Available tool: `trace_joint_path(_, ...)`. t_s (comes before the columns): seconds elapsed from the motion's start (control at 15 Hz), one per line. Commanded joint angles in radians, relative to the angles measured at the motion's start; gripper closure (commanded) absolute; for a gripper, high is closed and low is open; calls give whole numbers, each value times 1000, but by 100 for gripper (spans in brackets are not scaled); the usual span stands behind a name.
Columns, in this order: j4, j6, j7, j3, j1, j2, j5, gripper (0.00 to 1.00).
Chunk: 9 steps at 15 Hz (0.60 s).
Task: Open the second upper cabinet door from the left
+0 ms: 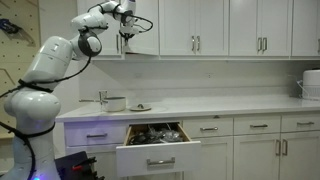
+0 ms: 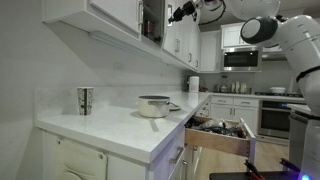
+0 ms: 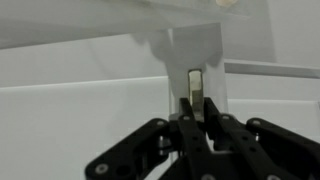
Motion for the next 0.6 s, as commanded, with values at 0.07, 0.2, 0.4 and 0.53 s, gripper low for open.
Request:
trace_joint_path(0.07,-61,32,19,-24,-83,-104,47,96)
trace_joint_path(0.2,-84,8,1,-26,-109,-124,55,96)
trace_joint_path(0.4,-123,5,-18,-25,-127,-148,55,96)
trace_joint_path(0.53,-153,18,-32,-24,-132,-162,57,96)
